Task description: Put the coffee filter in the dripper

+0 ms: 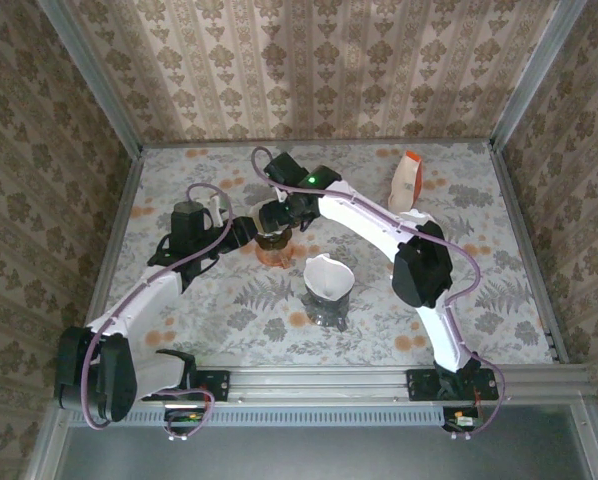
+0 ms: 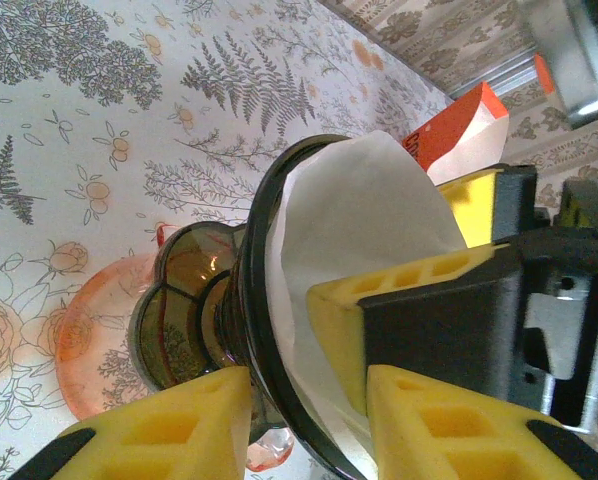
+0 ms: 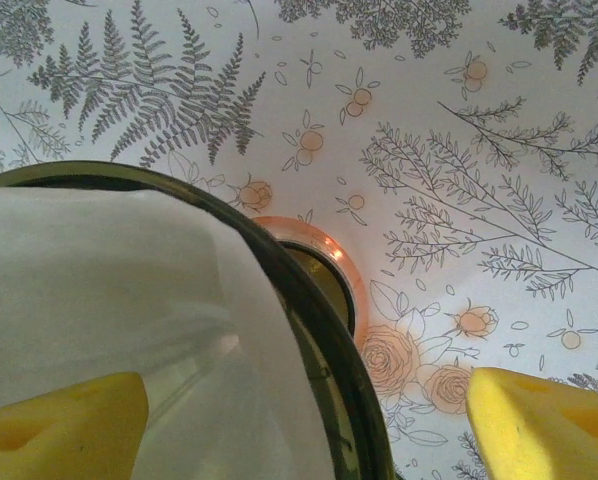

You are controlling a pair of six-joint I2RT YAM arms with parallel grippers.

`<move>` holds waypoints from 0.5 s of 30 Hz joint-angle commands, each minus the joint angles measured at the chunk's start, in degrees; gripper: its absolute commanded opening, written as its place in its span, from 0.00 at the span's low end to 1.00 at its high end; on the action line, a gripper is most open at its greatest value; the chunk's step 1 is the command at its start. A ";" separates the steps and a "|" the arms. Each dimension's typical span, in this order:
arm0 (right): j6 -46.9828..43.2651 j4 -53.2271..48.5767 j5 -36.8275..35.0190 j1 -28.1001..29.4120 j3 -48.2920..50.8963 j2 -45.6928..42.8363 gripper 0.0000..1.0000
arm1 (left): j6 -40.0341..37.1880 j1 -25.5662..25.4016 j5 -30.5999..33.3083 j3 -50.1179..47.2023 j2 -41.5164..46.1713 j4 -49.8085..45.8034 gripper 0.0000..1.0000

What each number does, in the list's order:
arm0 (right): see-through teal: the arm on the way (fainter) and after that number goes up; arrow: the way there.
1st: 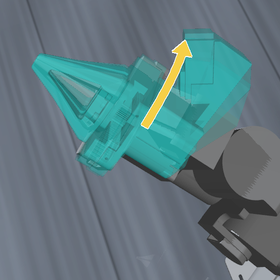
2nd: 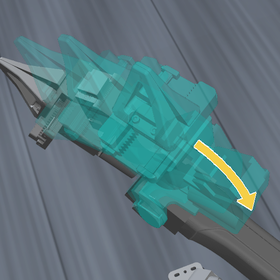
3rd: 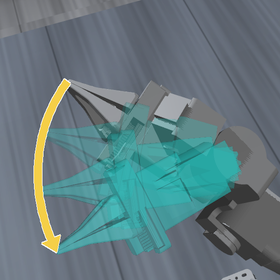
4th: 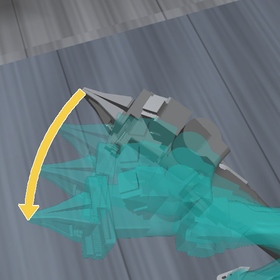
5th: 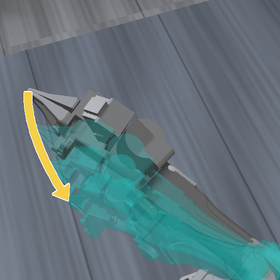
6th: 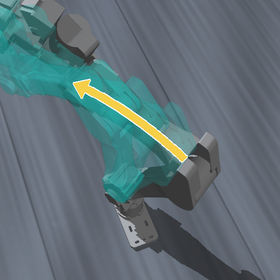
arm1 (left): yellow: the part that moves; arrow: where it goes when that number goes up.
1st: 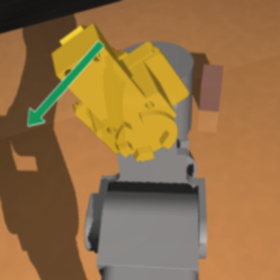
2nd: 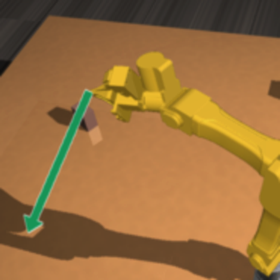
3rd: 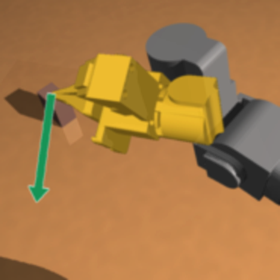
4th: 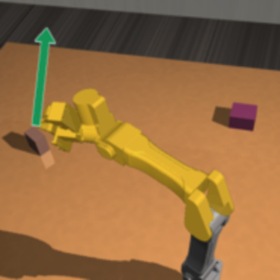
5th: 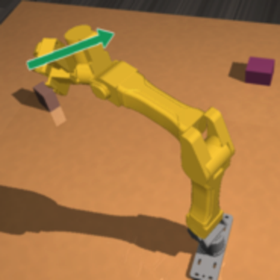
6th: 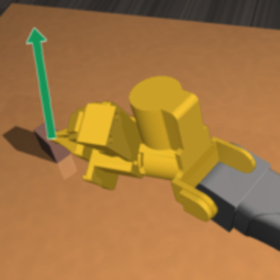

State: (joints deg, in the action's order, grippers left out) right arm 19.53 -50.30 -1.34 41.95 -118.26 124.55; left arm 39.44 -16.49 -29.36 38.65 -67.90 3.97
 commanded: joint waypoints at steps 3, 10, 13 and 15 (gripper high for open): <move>-0.90 -3.57 -2.30 0.22 -1.63 2.24 0.84 | -0.07 -0.38 -0.34 -0.34 -0.65 1.28 0.37; -0.99 -3.73 -2.54 0.16 -1.80 3.74 0.84 | 0.00 -0.38 -0.52 -0.42 -1.01 1.32 0.37; -1.01 -3.92 -2.78 0.23 -1.89 4.20 0.84 | -0.04 -0.38 -0.46 -0.42 -1.08 1.39 0.38; -1.06 -4.01 -3.11 0.21 -1.97 4.54 0.84 | 0.02 -0.38 -0.50 -0.38 -1.25 1.38 0.38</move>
State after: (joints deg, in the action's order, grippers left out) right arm 19.42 -51.46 -2.87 41.93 -118.56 127.39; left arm 39.44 -16.49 -29.39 38.65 -68.64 4.36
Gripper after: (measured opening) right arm 0.843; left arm 0.379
